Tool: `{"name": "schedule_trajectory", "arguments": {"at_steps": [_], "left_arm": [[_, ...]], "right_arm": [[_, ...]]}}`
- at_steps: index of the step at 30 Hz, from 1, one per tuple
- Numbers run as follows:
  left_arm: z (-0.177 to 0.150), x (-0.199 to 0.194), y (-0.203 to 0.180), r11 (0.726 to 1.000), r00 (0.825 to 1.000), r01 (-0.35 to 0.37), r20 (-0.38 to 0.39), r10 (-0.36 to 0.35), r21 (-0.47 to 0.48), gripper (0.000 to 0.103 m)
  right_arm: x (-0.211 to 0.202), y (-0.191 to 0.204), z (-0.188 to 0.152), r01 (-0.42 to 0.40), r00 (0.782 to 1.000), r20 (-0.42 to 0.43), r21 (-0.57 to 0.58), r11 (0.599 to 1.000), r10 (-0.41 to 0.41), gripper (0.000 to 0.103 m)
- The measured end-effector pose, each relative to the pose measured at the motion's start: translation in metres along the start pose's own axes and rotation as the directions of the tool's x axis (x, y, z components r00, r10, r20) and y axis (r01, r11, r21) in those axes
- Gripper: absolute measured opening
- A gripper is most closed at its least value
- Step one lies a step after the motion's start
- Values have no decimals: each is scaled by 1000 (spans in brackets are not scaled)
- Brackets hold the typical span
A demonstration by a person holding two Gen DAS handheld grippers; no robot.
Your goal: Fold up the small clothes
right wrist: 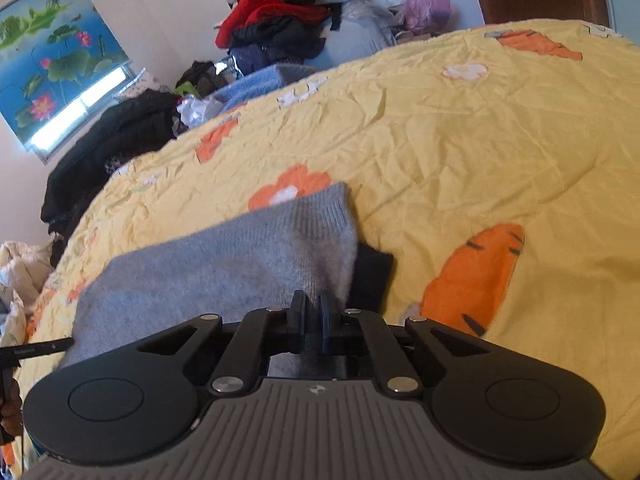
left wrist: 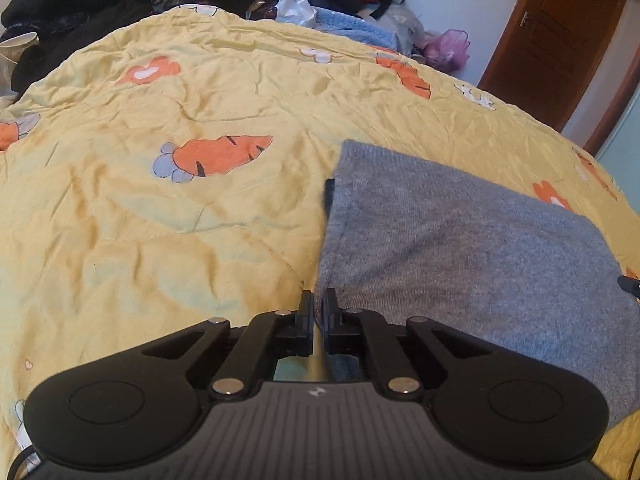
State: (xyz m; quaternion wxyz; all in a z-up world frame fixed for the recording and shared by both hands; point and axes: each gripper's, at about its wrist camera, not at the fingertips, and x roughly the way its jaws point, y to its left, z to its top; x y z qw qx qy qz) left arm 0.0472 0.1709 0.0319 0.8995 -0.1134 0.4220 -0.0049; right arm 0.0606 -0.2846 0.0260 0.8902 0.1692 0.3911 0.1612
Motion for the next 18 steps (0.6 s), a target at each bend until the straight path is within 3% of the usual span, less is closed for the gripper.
{"name": "schedule_trajectory", "arguments": {"at_steps": [2, 4, 6, 7, 8, 9, 11, 15, 18], "left_arm": [[2, -10, -6, 999, 998, -54, 20, 53, 3, 6], [7, -29, -14, 996, 992, -90, 89, 89, 12, 7], [12, -46, -26, 996, 981, -83, 178, 78, 25, 20], [16, -48, -34, 996, 975, -79, 212, 70, 35, 50], [19, -45, -45, 996, 969, -77, 237, 63, 47, 93], [23, -39, -57, 995, 963, -84, 263, 67, 53, 103], [29, -20, -83, 994, 955, -82, 292, 56, 77, 102], [44, 38, -123, 981, 975, -92, 215, 54, 168, 102], [46, 75, -135, 964, 982, -132, 162, 96, 230, 102]], "right_arm": [[-3, 1, -1, 8, 1000, 20, 19, 1000, -8, 19], [-13, 4, 2, 28, 998, 62, 50, 998, -31, 39], [-29, 15, 5, 95, 983, 153, 24, 995, -98, 54], [-35, 24, 5, 111, 975, 194, -12, 994, -107, 56], [-36, 34, 7, 114, 971, 217, -49, 992, -101, 56], [-33, 45, 9, 113, 971, 220, -79, 990, -93, 56], [-16, 67, 10, 99, 978, 196, -141, 985, -70, 56], [33, 98, 12, 123, 986, 136, -189, 974, -98, 55], [66, 104, 14, 223, 973, 104, -200, 954, -206, 56]]}}
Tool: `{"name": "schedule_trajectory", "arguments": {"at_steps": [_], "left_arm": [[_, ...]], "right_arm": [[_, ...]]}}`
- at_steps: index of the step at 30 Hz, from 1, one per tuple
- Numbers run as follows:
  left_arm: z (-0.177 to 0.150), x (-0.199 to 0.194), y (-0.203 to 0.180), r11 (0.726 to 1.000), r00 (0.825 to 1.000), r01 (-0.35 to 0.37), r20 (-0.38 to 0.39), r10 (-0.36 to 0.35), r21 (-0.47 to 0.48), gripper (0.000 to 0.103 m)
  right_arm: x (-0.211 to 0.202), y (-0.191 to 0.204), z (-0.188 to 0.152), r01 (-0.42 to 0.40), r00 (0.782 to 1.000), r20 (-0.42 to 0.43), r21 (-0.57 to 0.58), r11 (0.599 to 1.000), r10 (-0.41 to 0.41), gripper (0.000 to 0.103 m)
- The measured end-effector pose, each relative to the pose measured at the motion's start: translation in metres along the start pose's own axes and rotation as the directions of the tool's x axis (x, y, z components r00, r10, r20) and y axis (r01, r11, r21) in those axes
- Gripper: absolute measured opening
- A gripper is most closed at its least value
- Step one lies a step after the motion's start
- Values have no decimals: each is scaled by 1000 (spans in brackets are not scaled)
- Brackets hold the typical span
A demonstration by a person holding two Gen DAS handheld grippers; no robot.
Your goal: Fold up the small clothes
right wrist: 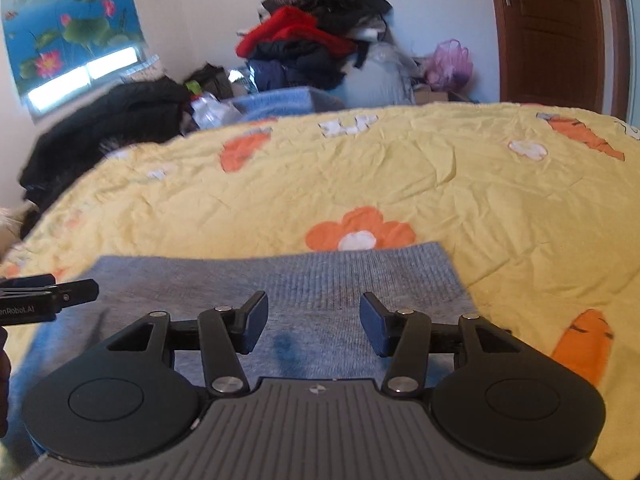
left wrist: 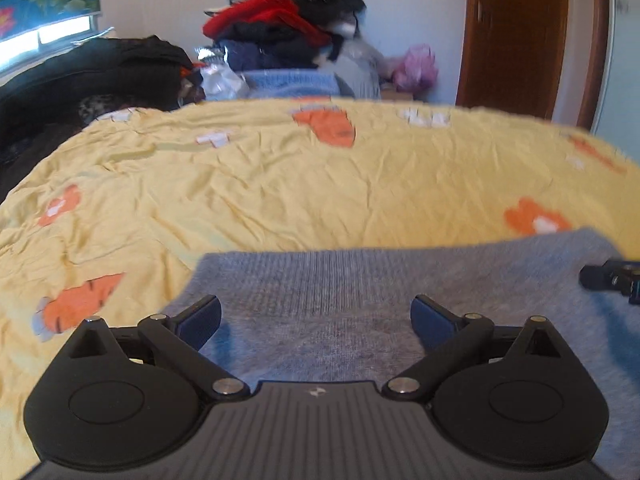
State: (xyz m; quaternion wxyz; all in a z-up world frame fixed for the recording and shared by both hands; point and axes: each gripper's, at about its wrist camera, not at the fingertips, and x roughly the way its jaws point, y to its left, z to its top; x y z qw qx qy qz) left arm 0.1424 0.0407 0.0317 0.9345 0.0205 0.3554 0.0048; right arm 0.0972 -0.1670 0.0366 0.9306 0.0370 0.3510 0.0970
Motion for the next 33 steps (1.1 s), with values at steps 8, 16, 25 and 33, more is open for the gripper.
{"name": "schedule_trajectory", "arguments": {"at_steps": [8, 16, 25, 33], "left_arm": [[-15, 15, 14, 999, 999, 35, -7, -36, -36, 103], [-14, 15, 13, 999, 999, 36, -2, -36, -39, 103], [-15, 15, 12, 999, 999, 35, -1, -35, -41, 103], [-15, 15, 14, 998, 999, 45, 3, -44, -50, 103]], "right_arm": [[15, -19, -19, 98, 994, 55, -63, 993, -94, 61], [-10, -5, -13, 174, 981, 89, 3, 985, -174, 61], [0, 79, -4, 6, 999, 53, -114, 993, 0, 64], [37, 92, -16, -22, 999, 22, -145, 989, 26, 81]]}}
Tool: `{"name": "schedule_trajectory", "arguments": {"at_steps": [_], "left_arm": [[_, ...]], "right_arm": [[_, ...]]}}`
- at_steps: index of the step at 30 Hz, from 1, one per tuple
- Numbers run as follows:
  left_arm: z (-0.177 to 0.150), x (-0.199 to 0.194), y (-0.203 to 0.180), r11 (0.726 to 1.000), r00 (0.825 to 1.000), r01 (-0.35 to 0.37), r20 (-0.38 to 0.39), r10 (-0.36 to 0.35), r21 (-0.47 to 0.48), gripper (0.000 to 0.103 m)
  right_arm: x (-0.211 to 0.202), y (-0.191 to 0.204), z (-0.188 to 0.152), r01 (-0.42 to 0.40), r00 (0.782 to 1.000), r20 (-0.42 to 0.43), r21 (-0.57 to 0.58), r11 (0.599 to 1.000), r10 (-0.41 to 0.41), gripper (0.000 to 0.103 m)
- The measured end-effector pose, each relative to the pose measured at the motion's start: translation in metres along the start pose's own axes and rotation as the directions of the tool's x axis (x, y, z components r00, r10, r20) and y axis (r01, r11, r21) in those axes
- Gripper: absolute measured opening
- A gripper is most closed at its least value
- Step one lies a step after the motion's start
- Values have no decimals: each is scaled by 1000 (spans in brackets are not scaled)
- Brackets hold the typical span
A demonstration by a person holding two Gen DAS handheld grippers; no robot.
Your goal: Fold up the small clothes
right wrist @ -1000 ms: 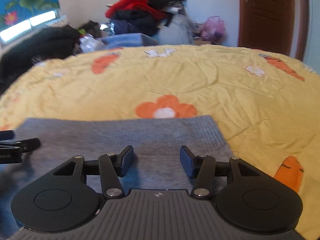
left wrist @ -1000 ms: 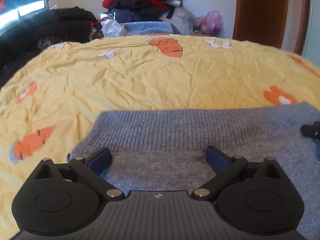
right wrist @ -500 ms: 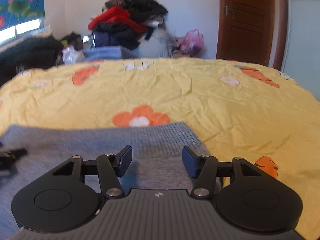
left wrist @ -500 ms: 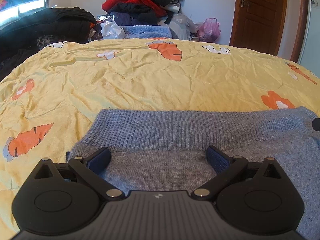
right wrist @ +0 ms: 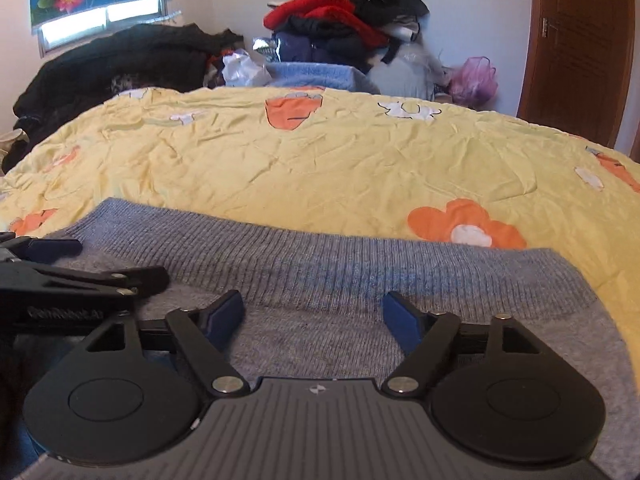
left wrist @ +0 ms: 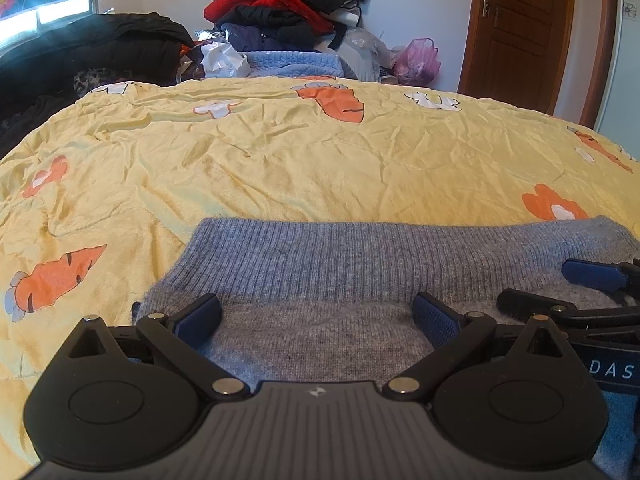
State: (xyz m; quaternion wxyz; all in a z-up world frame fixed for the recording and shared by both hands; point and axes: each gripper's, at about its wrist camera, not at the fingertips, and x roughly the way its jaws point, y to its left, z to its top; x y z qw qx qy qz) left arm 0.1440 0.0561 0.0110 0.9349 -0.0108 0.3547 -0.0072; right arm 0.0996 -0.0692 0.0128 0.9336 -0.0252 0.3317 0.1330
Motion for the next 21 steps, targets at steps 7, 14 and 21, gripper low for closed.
{"name": "schedule_trajectory", "arguments": {"at_steps": [7, 14, 21], "left_arm": [[0, -20, 15, 1000, 999, -15, 30, 15, -6, 103], [-51, -135, 104, 910, 989, 4, 137, 58, -414, 103], [-143, -186, 117, 620, 980, 196, 174, -96, -760, 103]], "right_arm": [[2, 2, 0, 12, 1000, 2, -14, 1000, -12, 83], [1, -1, -1, -2, 1000, 9, 2, 1000, 2, 84], [0, -2, -1, -12, 1000, 14, 12, 1000, 12, 84]]}}
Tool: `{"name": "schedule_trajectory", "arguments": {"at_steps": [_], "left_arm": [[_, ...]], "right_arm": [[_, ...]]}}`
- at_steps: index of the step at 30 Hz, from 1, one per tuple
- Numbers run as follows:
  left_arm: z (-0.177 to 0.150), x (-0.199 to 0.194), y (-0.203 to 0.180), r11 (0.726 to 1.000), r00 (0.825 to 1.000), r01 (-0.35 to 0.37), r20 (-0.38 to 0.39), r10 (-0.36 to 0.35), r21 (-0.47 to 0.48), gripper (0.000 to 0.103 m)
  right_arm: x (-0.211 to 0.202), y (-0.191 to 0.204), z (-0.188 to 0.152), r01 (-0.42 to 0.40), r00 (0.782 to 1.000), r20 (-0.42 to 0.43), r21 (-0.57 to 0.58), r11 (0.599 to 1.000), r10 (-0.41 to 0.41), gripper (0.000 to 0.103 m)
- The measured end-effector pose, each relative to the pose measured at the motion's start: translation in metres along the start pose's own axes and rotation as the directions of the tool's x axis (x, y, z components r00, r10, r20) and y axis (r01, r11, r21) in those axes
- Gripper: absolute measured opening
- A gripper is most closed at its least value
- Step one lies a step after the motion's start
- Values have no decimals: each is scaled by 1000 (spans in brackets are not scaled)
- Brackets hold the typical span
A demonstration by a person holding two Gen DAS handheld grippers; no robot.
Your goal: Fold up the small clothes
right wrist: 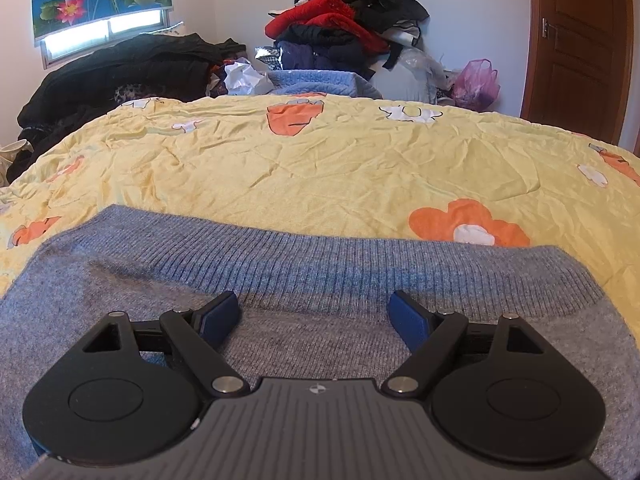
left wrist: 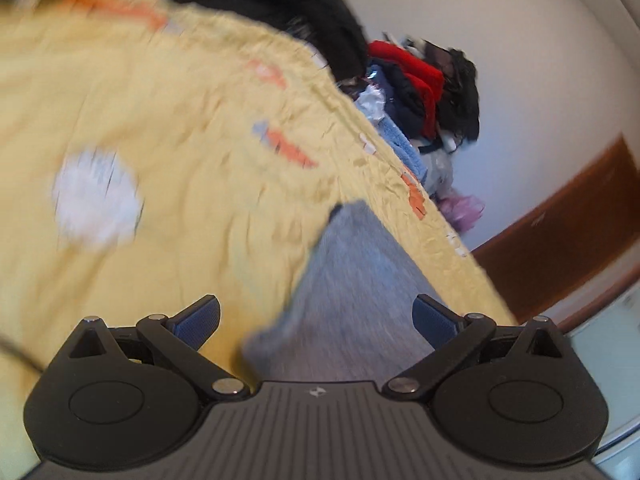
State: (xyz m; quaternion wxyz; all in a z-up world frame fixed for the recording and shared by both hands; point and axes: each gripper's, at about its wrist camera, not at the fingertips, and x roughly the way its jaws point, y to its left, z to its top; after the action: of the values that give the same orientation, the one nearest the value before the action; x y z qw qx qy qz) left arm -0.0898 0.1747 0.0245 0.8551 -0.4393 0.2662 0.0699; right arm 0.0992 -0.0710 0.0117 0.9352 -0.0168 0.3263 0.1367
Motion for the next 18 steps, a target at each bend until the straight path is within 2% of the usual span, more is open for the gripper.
{"name": "schedule_trajectory", "arguments": {"at_steps": [1, 4, 8, 10, 15, 16, 17, 18], "left_arm": [[-8, 4, 6, 999, 1000, -3, -28, 2, -54, 103], [-11, 9, 4, 997, 999, 11, -41, -14, -78, 103], [-9, 25, 6, 976, 987, 89, -114, -113, -200, 103], [-9, 30, 7, 963, 985, 103, -108, -133, -247, 103], [-4, 40, 6, 957, 987, 108, -89, -136, -270, 102], [-4, 42, 5, 959, 988, 106, -82, -131, -264, 93], [-4, 45, 4, 962, 988, 103, -84, -128, -253, 69], [-4, 50, 4, 965, 986, 94, -109, -124, -246, 55]], "right_arm": [[-1, -1, 0, -3, 1000, 1, 3, 1000, 3, 85], [-2, -3, -1, -18, 1000, 6, 17, 1000, 18, 86], [-4, -8, -2, -61, 998, 14, 49, 997, 60, 90], [-5, -11, -2, -79, 997, 18, 65, 995, 78, 92], [-6, -12, -3, -96, 995, 19, 72, 993, 94, 94], [-5, -11, -3, -97, 995, 18, 70, 993, 96, 95], [-5, -11, -3, -97, 995, 17, 67, 993, 96, 95], [-5, -11, -3, -97, 995, 16, 66, 993, 97, 96]]}}
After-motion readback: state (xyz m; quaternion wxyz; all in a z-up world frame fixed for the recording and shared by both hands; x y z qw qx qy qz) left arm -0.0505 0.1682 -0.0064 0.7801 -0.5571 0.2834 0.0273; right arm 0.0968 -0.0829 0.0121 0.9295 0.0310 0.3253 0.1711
